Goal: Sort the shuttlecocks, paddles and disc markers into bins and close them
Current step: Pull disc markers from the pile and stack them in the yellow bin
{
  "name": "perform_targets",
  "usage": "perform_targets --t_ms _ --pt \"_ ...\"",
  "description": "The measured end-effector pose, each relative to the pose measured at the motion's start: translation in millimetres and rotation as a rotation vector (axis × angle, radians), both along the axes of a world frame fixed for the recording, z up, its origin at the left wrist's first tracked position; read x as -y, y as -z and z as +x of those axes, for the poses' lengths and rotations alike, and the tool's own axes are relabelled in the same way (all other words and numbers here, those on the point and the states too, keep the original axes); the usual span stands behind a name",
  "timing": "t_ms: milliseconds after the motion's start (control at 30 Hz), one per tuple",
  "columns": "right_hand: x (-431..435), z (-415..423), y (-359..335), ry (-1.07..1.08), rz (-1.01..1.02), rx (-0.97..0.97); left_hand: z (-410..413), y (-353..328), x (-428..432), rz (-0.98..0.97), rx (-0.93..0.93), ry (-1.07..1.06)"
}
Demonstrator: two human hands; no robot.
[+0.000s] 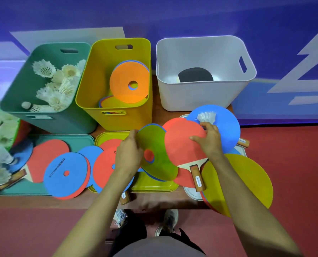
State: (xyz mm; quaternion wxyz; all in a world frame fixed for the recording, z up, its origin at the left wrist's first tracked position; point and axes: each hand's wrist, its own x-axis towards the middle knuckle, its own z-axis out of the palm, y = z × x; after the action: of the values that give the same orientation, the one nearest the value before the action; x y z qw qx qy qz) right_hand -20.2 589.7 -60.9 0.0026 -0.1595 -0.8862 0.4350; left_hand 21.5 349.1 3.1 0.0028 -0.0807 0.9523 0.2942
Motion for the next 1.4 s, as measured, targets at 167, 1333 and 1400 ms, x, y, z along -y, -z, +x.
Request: perform_targets --t_ms 167,1333,1400 --pt "0 -6 -3 0.108 -0.017 -0.113 1 3 15 0.113 0.008 -0.077" --pt "91 8 -13 -0.244 -0.237 0.008 12 -27 51 0.48 -0.171 -0.159" --pt "94 7 -18 -0.175 -0.255 -0.077 12 -27 59 0.489 -0.171 -0.134"
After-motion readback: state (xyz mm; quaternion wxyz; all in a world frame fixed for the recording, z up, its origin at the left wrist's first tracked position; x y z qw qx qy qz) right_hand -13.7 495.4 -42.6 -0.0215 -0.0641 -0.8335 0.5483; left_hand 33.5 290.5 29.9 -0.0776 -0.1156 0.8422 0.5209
